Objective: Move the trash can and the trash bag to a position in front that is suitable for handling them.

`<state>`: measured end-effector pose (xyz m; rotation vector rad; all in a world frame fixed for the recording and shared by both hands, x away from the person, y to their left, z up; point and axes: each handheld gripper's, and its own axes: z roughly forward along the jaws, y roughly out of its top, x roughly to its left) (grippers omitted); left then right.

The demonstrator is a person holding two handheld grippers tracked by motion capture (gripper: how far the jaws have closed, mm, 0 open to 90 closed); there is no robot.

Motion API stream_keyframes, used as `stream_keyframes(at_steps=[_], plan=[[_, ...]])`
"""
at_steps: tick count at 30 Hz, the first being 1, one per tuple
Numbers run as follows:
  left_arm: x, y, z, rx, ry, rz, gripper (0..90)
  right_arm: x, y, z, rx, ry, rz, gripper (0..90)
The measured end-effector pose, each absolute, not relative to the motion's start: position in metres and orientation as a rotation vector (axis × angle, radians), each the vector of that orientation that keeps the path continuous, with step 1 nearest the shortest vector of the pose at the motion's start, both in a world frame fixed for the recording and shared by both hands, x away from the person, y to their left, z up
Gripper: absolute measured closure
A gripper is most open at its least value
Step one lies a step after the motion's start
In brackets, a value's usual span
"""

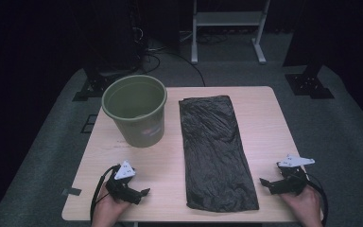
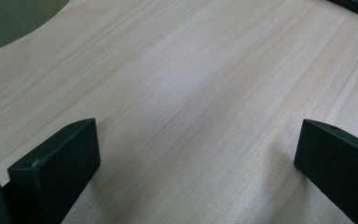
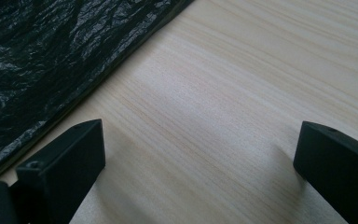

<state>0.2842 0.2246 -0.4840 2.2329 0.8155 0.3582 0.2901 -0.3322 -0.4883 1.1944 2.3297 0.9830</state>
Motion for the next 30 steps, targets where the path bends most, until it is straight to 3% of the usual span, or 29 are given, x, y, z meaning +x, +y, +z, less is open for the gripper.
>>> stream_keyframes(at_steps=[3, 12, 14, 16, 17, 21, 30], plan=[[0.284, 0.225, -0.484, 2.233, 0.815, 0.358, 0.0, 0.290, -0.332, -0.488, 1.194, 2.330, 0.984, 1.3], [0.284, 0.225, -0.484, 2.233, 0.816, 0.358, 0.0, 0.286, -0.334, -0.486, 1.192, 2.313, 1.012, 17.0], [0.284, 0.225, -0.484, 2.233, 0.816, 0.358, 0.0, 0.284, -0.334, -0.485, 1.196, 2.284, 1.019, 29.5], [0.284, 0.225, -0.484, 2.233, 0.816, 0.358, 0.0, 0.283, -0.334, -0.485, 1.203, 2.273, 1.019, 31.3], [0.284, 0.225, -0.484, 2.233, 0.817, 0.358, 0.0, 0.281, -0.334, -0.484, 1.212, 2.267, 1.020, 43.4], [0.284, 0.225, -0.484, 2.233, 0.817, 0.358, 0.0, 0.280, -0.332, -0.482, 1.210, 2.275, 1.012, 48.5], [0.284, 0.225, -0.484, 2.233, 0.817, 0.358, 0.0, 0.278, -0.317, -0.474, 1.197, 2.298, 1.094, 48.0]])
